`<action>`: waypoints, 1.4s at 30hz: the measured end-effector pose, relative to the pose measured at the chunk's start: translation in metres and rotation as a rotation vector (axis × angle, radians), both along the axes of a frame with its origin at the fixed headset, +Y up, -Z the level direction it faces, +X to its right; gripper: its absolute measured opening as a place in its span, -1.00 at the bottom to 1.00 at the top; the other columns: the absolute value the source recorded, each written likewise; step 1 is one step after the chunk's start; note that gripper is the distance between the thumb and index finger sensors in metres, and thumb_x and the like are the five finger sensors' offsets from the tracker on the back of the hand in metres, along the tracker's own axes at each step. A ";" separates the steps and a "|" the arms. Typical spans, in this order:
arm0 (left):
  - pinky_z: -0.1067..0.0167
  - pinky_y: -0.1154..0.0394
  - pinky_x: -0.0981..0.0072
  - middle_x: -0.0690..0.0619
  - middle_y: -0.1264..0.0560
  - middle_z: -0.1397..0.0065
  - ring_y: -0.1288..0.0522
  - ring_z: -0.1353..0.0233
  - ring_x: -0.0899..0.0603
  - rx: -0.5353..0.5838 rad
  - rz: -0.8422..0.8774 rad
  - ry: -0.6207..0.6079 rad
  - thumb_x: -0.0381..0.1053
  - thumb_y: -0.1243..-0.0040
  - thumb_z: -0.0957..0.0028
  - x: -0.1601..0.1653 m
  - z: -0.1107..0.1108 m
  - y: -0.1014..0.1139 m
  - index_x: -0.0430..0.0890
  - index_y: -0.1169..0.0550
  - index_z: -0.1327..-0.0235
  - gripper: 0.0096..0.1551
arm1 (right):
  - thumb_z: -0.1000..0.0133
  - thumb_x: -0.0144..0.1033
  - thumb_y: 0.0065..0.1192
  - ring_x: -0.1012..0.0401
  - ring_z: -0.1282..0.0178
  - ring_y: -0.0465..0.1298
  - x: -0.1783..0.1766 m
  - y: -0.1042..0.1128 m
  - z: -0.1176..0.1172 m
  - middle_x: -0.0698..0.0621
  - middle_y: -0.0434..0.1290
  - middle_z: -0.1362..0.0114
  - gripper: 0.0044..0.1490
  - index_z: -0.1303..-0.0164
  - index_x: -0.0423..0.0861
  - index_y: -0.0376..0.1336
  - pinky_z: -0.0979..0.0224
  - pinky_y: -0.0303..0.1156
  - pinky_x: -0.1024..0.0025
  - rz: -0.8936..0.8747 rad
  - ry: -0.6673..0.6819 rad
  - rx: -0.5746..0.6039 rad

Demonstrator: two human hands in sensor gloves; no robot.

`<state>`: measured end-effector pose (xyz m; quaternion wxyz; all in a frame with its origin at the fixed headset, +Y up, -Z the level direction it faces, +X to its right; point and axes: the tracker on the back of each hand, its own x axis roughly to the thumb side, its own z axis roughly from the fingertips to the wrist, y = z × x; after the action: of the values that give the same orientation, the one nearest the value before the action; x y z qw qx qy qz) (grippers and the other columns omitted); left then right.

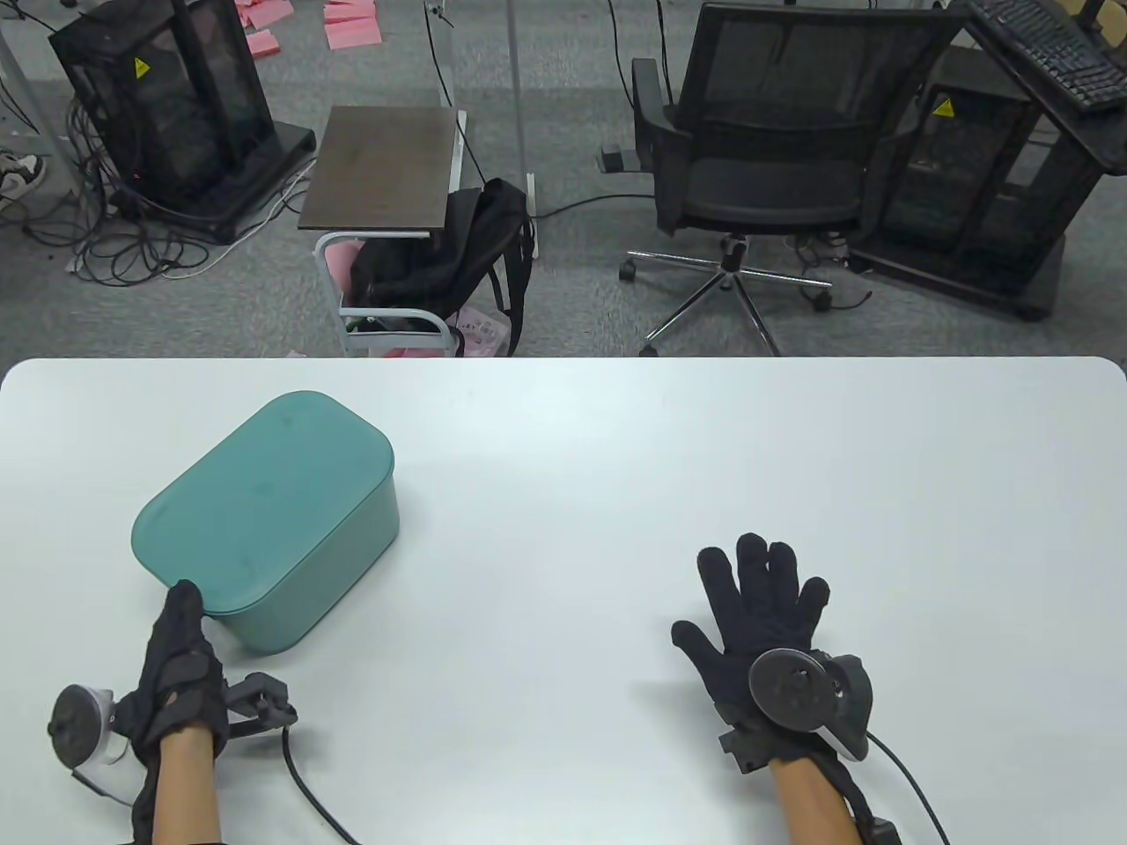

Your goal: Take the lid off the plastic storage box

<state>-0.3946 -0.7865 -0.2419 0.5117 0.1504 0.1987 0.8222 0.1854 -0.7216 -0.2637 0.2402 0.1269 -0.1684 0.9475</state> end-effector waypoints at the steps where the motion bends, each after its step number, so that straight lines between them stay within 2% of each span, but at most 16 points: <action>1: -0.32 0.18 -0.46 -0.35 0.29 -0.63 0.33 -0.53 -0.53 0.026 0.049 -0.020 0.37 -0.10 -0.23 0.002 -0.001 -0.002 -0.26 -0.41 -0.36 -0.20 | -0.17 0.49 -0.24 -0.26 -0.69 -0.22 0.000 0.000 0.000 -0.20 -0.20 -0.79 0.01 -0.72 0.09 -0.11 -0.42 -0.33 -0.47 -0.004 -0.001 0.002; 3: -0.31 0.14 -0.49 -0.33 0.38 -0.61 0.36 -0.52 -0.52 0.065 0.099 -0.036 0.35 -0.09 -0.24 0.008 -0.004 -0.004 -0.25 -0.38 -0.36 -0.22 | -0.17 0.49 -0.24 -0.25 -0.69 -0.22 0.002 0.001 0.000 -0.20 -0.20 -0.79 0.01 -0.72 0.09 -0.11 -0.42 -0.33 -0.47 -0.011 -0.004 0.006; 7: -0.27 0.11 -0.50 -0.34 0.34 -0.61 0.32 -0.51 -0.55 0.055 0.076 -0.024 0.35 -0.09 -0.22 0.018 -0.003 -0.002 -0.26 -0.40 -0.33 -0.22 | -0.17 0.49 -0.24 -0.26 -0.69 -0.22 0.005 0.002 0.000 -0.20 -0.19 -0.79 0.01 -0.72 0.09 -0.11 -0.42 -0.33 -0.47 -0.020 -0.008 0.009; 10: -0.26 0.11 -0.50 -0.33 0.34 -0.62 0.32 -0.51 -0.55 0.067 0.077 -0.063 0.35 -0.09 -0.22 0.031 -0.003 0.003 -0.27 -0.40 -0.32 -0.22 | -0.17 0.49 -0.24 -0.26 -0.69 -0.22 0.008 0.004 0.000 -0.20 -0.19 -0.79 0.01 -0.72 0.09 -0.11 -0.42 -0.33 -0.47 -0.039 -0.016 0.014; 16: -0.26 0.10 -0.51 -0.34 0.32 -0.62 0.31 -0.51 -0.56 0.102 0.081 -0.175 0.35 -0.09 -0.22 0.065 -0.007 0.016 -0.27 -0.41 -0.32 -0.22 | -0.17 0.48 -0.24 -0.26 -0.69 -0.22 0.015 0.006 0.000 -0.20 -0.19 -0.79 0.00 -0.72 0.08 -0.10 -0.42 -0.32 -0.47 -0.075 -0.038 0.028; 25: -0.24 0.08 -0.51 -0.35 0.28 -0.64 0.27 -0.51 -0.57 0.094 0.013 -0.371 0.36 -0.08 -0.22 0.128 -0.016 0.035 -0.28 -0.43 -0.30 -0.22 | -0.18 0.48 -0.25 -0.26 -0.69 -0.21 0.028 0.011 0.002 -0.20 -0.18 -0.78 -0.01 -0.71 0.08 -0.08 -0.42 -0.32 -0.47 -0.151 -0.075 0.043; 33: -0.24 0.05 -0.52 -0.37 0.23 -0.64 0.23 -0.51 -0.58 0.067 0.025 -0.532 0.36 -0.07 -0.22 0.178 -0.027 0.029 -0.29 -0.45 -0.29 -0.21 | -0.18 0.47 -0.26 -0.26 -0.69 -0.20 0.039 0.020 0.009 -0.20 -0.16 -0.78 -0.02 -0.71 0.08 -0.07 -0.42 -0.31 -0.47 -0.233 -0.106 0.086; 42: -0.23 0.04 -0.52 -0.39 0.22 -0.64 0.21 -0.51 -0.59 0.040 0.050 -0.674 0.37 -0.06 -0.22 0.204 -0.027 0.015 -0.29 -0.45 -0.28 -0.21 | -0.19 0.46 -0.29 -0.26 -0.69 -0.19 0.047 0.022 0.013 -0.20 -0.16 -0.78 -0.02 -0.71 0.07 -0.06 -0.42 -0.30 -0.47 -0.290 -0.123 0.096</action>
<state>-0.1903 -0.7719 -0.2687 0.5255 -0.1251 0.0058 0.8416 0.2322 -0.7001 -0.2511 0.3573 0.0545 -0.2444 0.8998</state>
